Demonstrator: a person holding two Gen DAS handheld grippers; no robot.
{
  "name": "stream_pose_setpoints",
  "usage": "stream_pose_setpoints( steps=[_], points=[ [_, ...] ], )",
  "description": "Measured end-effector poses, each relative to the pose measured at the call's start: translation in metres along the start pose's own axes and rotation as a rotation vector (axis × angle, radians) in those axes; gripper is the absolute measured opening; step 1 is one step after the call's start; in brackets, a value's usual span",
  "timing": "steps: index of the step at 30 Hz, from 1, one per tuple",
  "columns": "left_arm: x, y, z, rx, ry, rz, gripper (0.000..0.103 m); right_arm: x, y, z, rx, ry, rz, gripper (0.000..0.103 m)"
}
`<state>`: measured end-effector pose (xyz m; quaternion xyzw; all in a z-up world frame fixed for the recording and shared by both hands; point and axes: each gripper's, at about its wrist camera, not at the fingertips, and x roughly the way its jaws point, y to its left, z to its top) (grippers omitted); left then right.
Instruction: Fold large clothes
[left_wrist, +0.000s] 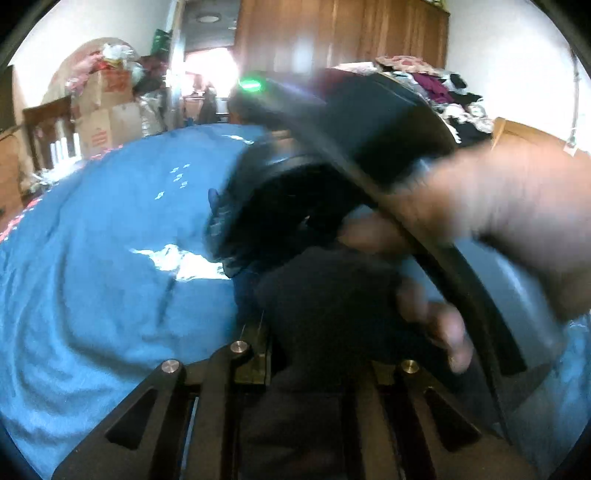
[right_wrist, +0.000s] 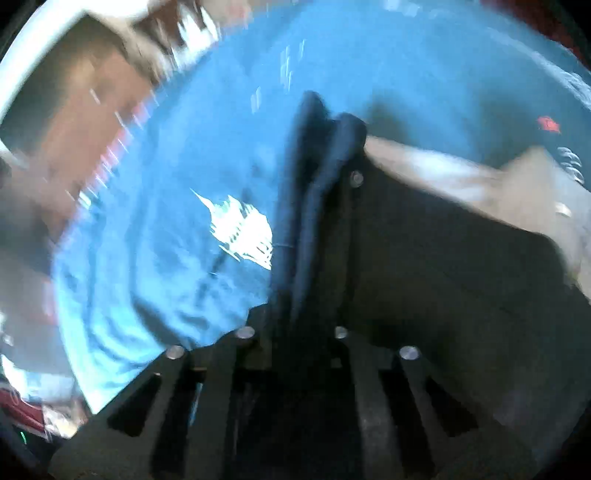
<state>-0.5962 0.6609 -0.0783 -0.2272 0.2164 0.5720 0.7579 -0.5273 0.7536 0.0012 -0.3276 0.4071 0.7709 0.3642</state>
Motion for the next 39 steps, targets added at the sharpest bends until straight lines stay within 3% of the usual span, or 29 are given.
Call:
stream_pose_setpoints(
  steps=[2,4,7,9,13,18,21,24,26,30,33,35,39],
  points=[
    [-0.014,-0.026,0.012,0.065,-0.045,-0.057,0.010,-0.047,-0.024,-0.023,0.057,-0.108,0.048,0.006],
    [-0.023,-0.064,0.020,0.125,-0.060,-0.161,0.010,-0.099,-0.063,-0.054,0.120,-0.210,0.051,0.005],
    [-0.009,-0.131,0.020,0.185,-0.018,-0.352,0.011,-0.143,-0.124,-0.102,0.214,-0.268,0.007,0.005],
    [0.009,-0.169,0.014,0.215,0.028,-0.422,0.011,-0.155,-0.163,-0.127,0.279,-0.269,-0.008,0.005],
    [0.048,-0.227,0.001,0.238,0.139,-0.487,0.013,-0.161,-0.207,-0.146,0.339,-0.274,-0.036,0.005],
    [0.059,-0.263,0.004,0.252,0.151,-0.513,0.014,-0.184,-0.227,-0.159,0.359,-0.305,-0.004,0.005],
    [0.079,-0.291,-0.006,0.262,0.199,-0.518,0.016,-0.179,-0.266,-0.181,0.438,-0.296,0.006,0.005],
    [0.121,-0.315,-0.031,0.312,0.336,-0.515,0.028,-0.152,-0.298,-0.203,0.538,-0.229,0.055,0.006],
    [0.129,-0.317,-0.033,0.322,0.359,-0.509,0.030,-0.146,-0.317,-0.216,0.598,-0.267,0.182,0.007],
    [0.104,-0.306,-0.021,0.339,0.379,-0.502,0.033,-0.154,-0.314,-0.225,0.638,-0.268,0.242,0.021],
    [0.041,-0.275,-0.017,0.377,0.271,-0.529,0.048,-0.168,-0.308,-0.243,0.662,-0.273,0.273,0.034],
    [0.001,-0.245,-0.016,0.359,0.183,-0.491,0.060,-0.177,-0.300,-0.256,0.672,-0.284,0.275,0.040],
    [-0.022,-0.178,-0.024,0.297,0.127,-0.349,0.061,-0.190,-0.274,-0.270,0.647,-0.281,0.240,0.061]
  ],
)
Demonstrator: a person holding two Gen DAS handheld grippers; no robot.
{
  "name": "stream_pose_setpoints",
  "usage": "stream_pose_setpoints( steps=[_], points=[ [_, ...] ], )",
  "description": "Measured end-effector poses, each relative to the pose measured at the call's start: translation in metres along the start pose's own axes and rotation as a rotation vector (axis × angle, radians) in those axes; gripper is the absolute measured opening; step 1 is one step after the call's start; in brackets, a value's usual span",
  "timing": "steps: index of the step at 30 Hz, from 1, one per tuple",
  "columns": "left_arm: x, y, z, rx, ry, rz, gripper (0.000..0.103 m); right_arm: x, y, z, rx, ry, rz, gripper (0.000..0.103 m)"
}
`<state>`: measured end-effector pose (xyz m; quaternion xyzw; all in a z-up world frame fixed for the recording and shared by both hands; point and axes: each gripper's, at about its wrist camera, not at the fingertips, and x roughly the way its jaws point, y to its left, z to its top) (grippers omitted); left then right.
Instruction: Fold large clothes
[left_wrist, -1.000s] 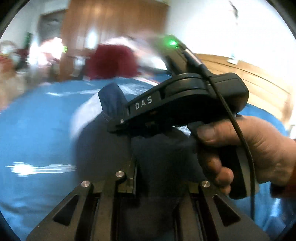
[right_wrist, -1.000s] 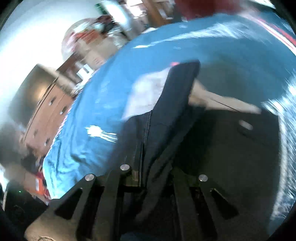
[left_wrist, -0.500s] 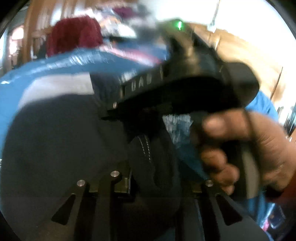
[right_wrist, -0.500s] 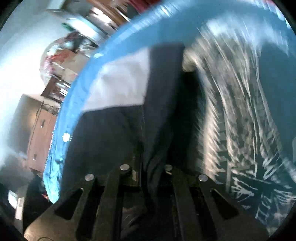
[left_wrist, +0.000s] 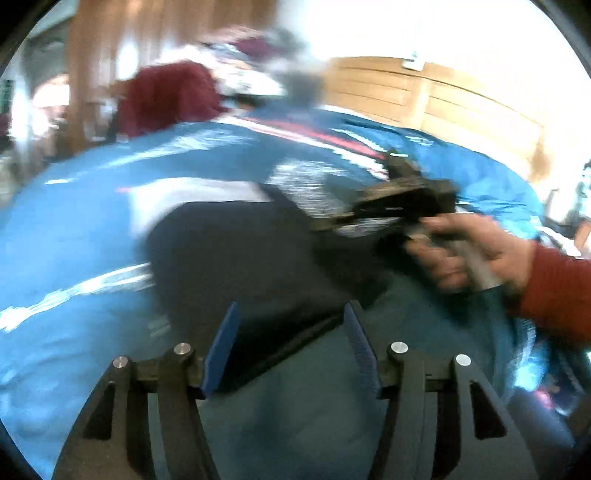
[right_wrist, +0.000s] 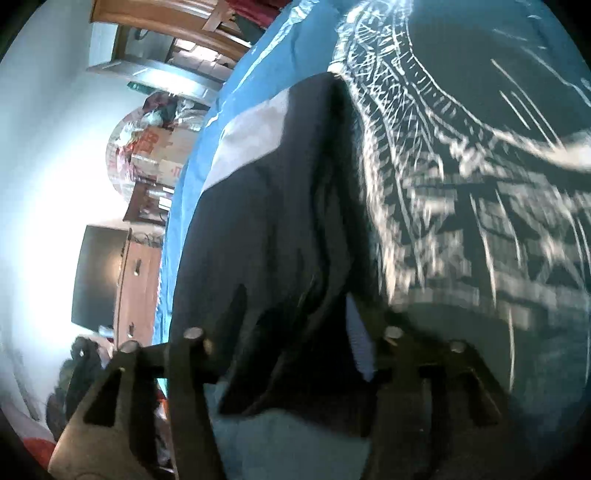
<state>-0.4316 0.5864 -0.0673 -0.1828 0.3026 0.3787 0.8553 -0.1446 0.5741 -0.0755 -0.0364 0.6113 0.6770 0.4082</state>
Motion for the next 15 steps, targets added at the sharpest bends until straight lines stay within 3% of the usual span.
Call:
stream_pose_setpoints(
  steps=[4,8,9,10,11,13,15],
  points=[
    [0.011,0.023,-0.022,-0.045,0.055,0.088,0.061,-0.002,0.012,-0.011,-0.032,0.008,-0.020,0.064],
    [0.046,0.035,-0.027,-0.077,0.101,0.086,0.061,0.006,0.012,-0.017,-0.053,0.031,-0.013,0.060],
    [0.056,0.037,-0.025,-0.069,0.111,0.093,0.061,0.010,0.010,-0.019,-0.057,0.035,-0.025,0.045],
    [0.066,0.037,-0.024,-0.060,0.120,0.103,0.061,0.013,0.009,-0.020,-0.061,0.036,-0.037,0.011],
    [0.081,0.042,-0.023,-0.070,0.142,0.110,0.061,0.016,0.006,-0.021,-0.063,0.037,-0.066,0.004],
    [0.092,0.051,-0.022,-0.094,0.165,0.117,0.062,0.011,-0.014,-0.026,-0.020,0.016,-0.058,0.002],
    [0.078,0.051,-0.019,-0.019,0.143,0.187,0.060,0.003,-0.025,-0.027,0.005,-0.014,-0.039,0.002]
  ],
)
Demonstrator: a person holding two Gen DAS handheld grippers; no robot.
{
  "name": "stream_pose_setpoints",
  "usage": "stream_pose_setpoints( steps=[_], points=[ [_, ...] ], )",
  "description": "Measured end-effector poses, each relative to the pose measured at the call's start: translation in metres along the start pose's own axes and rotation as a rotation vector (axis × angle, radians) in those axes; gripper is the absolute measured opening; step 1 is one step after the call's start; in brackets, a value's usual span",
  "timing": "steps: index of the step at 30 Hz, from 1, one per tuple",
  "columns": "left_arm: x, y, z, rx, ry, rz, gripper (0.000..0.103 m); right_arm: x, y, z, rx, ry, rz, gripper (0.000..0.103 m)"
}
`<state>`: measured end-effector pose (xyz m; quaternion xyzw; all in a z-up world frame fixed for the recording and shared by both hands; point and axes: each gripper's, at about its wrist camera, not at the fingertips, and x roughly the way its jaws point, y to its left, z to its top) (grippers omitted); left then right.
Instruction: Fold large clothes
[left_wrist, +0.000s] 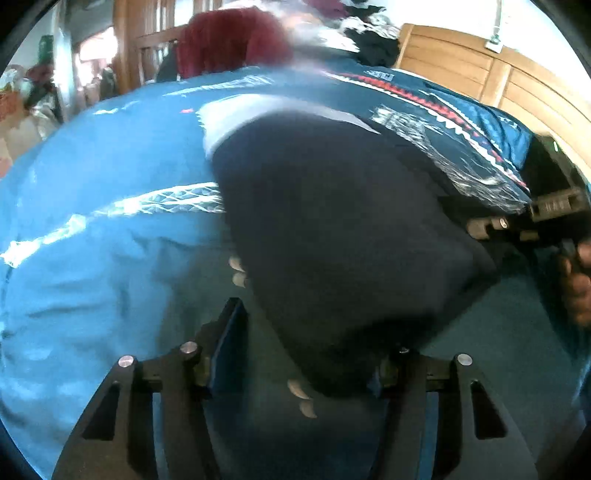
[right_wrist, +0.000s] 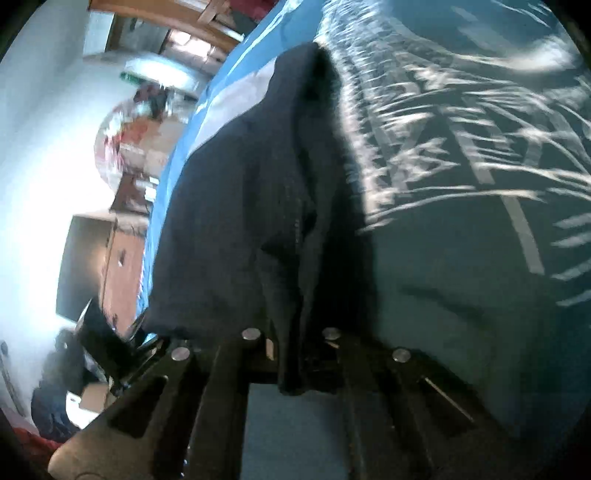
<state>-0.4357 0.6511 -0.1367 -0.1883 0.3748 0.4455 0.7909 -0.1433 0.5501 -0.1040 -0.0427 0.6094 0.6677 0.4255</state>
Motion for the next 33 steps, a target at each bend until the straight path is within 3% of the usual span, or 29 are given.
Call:
stream_pose_setpoints(
  steps=[1,3,6,7,10,12,13,15,18,21,22,26,29,31,33],
  points=[
    [-0.011,-0.003,-0.003,0.054,-0.016,0.041,0.060,-0.001,-0.003,0.000,0.002,0.000,0.013,0.001],
    [-0.014,-0.008,-0.015,0.161,0.020,0.048,0.061,0.004,-0.005,0.001,-0.006,0.013,0.025,0.001],
    [-0.026,-0.006,-0.021,0.167,0.025,0.005,0.056,0.009,-0.005,0.005,-0.008,0.021,0.042,0.001],
    [-0.037,-0.008,-0.019,0.173,0.012,0.000,0.049,0.009,-0.006,0.006,-0.010,0.021,0.044,0.001],
    [-0.094,-0.009,-0.006,0.136,-0.153,-0.038,0.047,0.013,-0.006,0.006,-0.013,0.021,0.054,0.001],
    [-0.103,-0.009,0.011,0.116,-0.226,-0.043,0.049,0.011,-0.011,0.002,-0.014,0.015,0.063,0.000],
    [-0.099,-0.009,0.022,0.114,-0.246,-0.045,0.055,0.011,-0.013,0.002,-0.013,0.012,0.068,0.000],
    [-0.067,-0.011,0.039,0.116,-0.235,-0.045,0.058,0.010,-0.016,0.002,-0.012,0.009,0.076,0.000],
    [0.033,-0.020,0.017,0.223,0.036,-0.035,0.058,0.011,-0.019,0.002,-0.010,0.012,0.095,0.000],
    [0.023,-0.014,0.022,0.196,0.007,-0.064,0.057,0.010,-0.019,0.001,-0.022,0.004,0.094,0.000],
    [0.013,-0.011,0.027,0.179,-0.008,-0.080,0.052,0.009,-0.020,0.001,-0.029,0.001,0.097,0.000],
    [-0.030,0.012,0.068,0.080,-0.206,-0.083,0.051,0.009,-0.022,-0.002,-0.050,-0.014,0.112,0.000],
    [-0.014,0.023,0.108,0.073,-0.273,-0.057,0.056,0.008,-0.021,-0.005,-0.063,-0.027,0.112,0.000],
    [0.028,0.030,0.133,0.086,-0.234,-0.036,0.057,0.009,-0.020,-0.004,-0.067,-0.031,0.114,0.000],
    [0.102,0.040,0.141,0.090,-0.064,0.035,0.059,0.008,-0.021,-0.004,-0.067,-0.033,0.120,0.000]
  ],
)
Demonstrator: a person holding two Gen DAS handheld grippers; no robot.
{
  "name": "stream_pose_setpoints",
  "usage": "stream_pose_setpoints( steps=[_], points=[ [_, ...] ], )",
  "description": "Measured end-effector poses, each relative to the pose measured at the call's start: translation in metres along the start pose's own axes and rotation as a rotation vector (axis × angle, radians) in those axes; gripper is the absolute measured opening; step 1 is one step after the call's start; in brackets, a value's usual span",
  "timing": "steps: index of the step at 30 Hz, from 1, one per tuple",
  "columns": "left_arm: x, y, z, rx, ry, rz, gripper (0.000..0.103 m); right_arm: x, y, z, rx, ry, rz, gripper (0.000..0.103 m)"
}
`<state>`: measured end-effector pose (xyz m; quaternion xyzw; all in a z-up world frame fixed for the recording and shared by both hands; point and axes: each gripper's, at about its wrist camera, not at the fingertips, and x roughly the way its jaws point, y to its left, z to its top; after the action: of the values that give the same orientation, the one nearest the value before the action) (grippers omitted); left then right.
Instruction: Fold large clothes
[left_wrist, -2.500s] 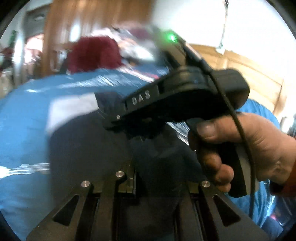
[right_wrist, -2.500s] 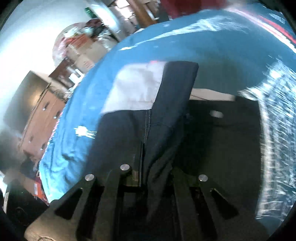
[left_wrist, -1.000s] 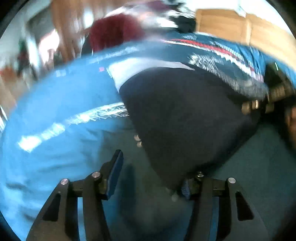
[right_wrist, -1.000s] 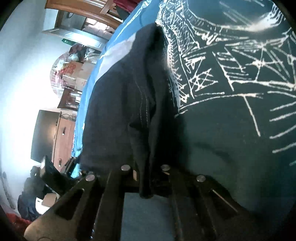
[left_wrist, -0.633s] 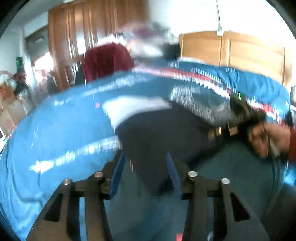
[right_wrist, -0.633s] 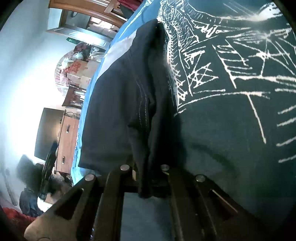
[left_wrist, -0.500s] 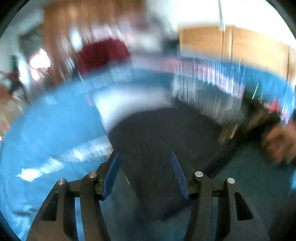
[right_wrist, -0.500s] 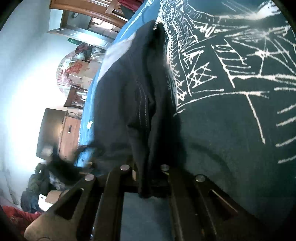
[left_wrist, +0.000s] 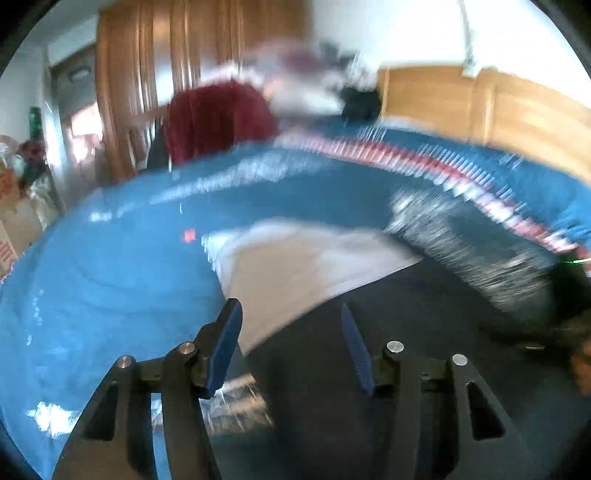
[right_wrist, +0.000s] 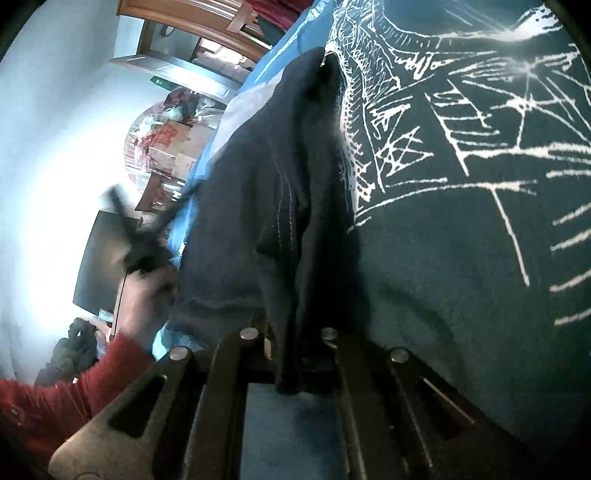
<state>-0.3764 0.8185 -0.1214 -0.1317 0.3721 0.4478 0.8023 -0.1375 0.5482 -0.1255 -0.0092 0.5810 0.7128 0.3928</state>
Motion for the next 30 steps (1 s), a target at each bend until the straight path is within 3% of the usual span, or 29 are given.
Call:
stream_pose_setpoints(
  steps=[1,2,3,6,9,11,12,13,14,15,16,17,18,19,21,22,23,24,28,30],
  points=[
    [0.029,0.008,-0.005,-0.030,0.078,-0.021,0.077,0.000,-0.001,0.000,0.001,0.000,0.000,0.000],
    [0.045,0.028,-0.009,-0.138,0.101,-0.096,0.088,-0.001,-0.003,-0.001,0.001,0.000,0.002,0.000],
    [0.046,0.041,-0.006,-0.200,0.107,-0.139,0.091,-0.002,-0.004,-0.003,-0.001,-0.002,0.004,0.000],
    [0.024,0.061,0.012,-0.252,0.021,-0.130,0.069,-0.008,-0.011,-0.010,-0.012,-0.013,0.016,0.000],
    [0.021,0.073,0.034,-0.295,-0.053,-0.168,0.068,-0.009,-0.011,-0.014,-0.022,-0.024,0.016,0.000],
    [0.042,0.070,0.045,-0.250,-0.014,-0.099,0.069,-0.010,-0.010,-0.015,-0.026,-0.029,0.010,0.000],
    [0.070,0.067,0.045,-0.215,0.065,-0.038,0.075,-0.011,-0.010,-0.016,-0.026,-0.031,0.010,0.000],
    [0.084,0.066,0.042,-0.219,0.113,-0.030,0.090,-0.011,-0.009,-0.017,-0.025,-0.031,0.010,0.000],
    [0.097,0.069,0.044,-0.247,0.150,-0.041,0.094,-0.012,-0.009,-0.017,-0.025,-0.032,0.010,0.000],
    [0.096,0.070,0.054,-0.249,0.147,-0.019,0.094,-0.013,-0.008,-0.018,-0.027,-0.033,0.012,0.000],
    [0.087,0.068,0.064,-0.238,0.125,-0.001,0.082,-0.013,-0.007,-0.019,-0.029,-0.034,0.011,0.000],
    [0.075,0.065,0.072,-0.238,0.081,-0.011,0.060,-0.013,-0.007,-0.019,-0.031,-0.036,0.013,0.000],
    [0.063,0.063,0.080,-0.243,0.021,-0.034,0.054,-0.013,-0.007,-0.019,-0.033,-0.038,0.017,0.000],
    [0.056,0.062,0.086,-0.236,-0.014,-0.034,0.058,-0.013,-0.008,-0.020,-0.033,-0.039,0.019,0.000],
    [0.062,0.054,0.099,-0.172,-0.028,0.071,0.066,-0.013,-0.008,-0.021,-0.034,-0.041,0.020,0.000],
    [0.075,0.051,0.097,-0.139,0.015,0.124,0.066,-0.013,-0.008,-0.021,-0.035,-0.042,0.018,0.000],
    [0.100,0.051,0.090,-0.102,0.117,0.161,0.072,-0.014,-0.007,-0.022,-0.036,-0.043,0.016,0.000],
    [0.109,0.055,0.081,-0.127,0.159,0.135,0.074,-0.014,-0.007,-0.021,-0.036,-0.043,0.015,0.000],
    [0.045,0.054,0.070,-0.200,0.060,0.050,0.061,-0.015,-0.007,-0.022,-0.035,-0.043,0.019,0.000],
    [-0.013,0.026,0.045,-0.115,-0.032,-0.021,0.065,-0.015,-0.007,-0.022,-0.034,-0.042,0.020,0.000]
  ],
)
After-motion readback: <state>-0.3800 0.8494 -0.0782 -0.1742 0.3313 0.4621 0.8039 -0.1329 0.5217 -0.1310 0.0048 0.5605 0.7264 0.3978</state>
